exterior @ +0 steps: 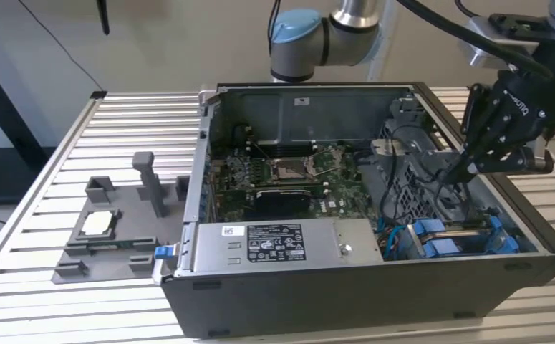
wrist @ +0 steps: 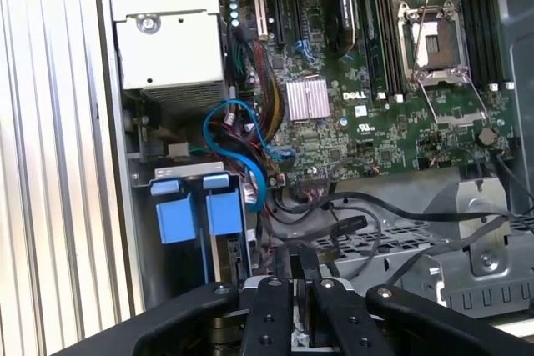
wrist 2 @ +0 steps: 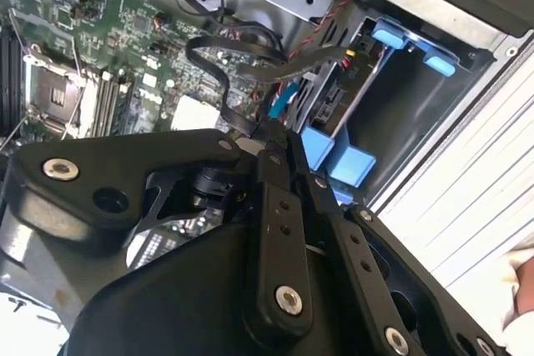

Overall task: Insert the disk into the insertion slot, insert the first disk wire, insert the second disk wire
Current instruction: 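Insert the second disk wire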

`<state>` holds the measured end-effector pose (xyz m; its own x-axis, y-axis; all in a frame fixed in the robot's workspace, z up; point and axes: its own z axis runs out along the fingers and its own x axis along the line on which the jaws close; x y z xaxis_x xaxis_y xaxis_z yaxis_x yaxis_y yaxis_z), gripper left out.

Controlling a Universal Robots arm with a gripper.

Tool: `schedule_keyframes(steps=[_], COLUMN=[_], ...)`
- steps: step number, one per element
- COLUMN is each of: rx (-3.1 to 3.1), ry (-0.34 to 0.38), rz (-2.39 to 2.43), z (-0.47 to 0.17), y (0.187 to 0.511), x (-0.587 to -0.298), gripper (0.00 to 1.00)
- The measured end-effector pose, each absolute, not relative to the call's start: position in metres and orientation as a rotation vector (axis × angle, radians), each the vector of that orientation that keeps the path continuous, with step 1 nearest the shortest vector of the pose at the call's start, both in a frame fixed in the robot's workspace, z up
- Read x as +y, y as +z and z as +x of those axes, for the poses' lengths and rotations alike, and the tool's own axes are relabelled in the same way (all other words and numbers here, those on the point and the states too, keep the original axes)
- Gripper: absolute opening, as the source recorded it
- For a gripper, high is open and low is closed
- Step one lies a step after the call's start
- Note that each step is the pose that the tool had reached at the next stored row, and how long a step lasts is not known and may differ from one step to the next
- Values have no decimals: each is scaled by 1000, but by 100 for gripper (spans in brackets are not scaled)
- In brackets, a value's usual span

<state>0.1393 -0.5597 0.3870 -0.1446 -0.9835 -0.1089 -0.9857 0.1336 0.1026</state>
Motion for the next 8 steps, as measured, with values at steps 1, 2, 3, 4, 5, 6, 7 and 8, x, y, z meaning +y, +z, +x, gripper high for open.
schedule_keyframes(steps=[1,2,3,4,5,6,7,8], rx=[2353,2353,2353,2353,2353,2352,2351,2350], ry=[233,233,233,232,232,231,230,228], rz=[-2045,-2046,-2046,-2047,-2048,-2048,-2048,-2048], z=[139,139,139,139,139,139,139,139], y=[387,387,387,387,386,386,386,386], x=[-562,-564,-566,-568,-570,-571,-572,-574], gripper=[16,16,16,16,16,16,16,16])
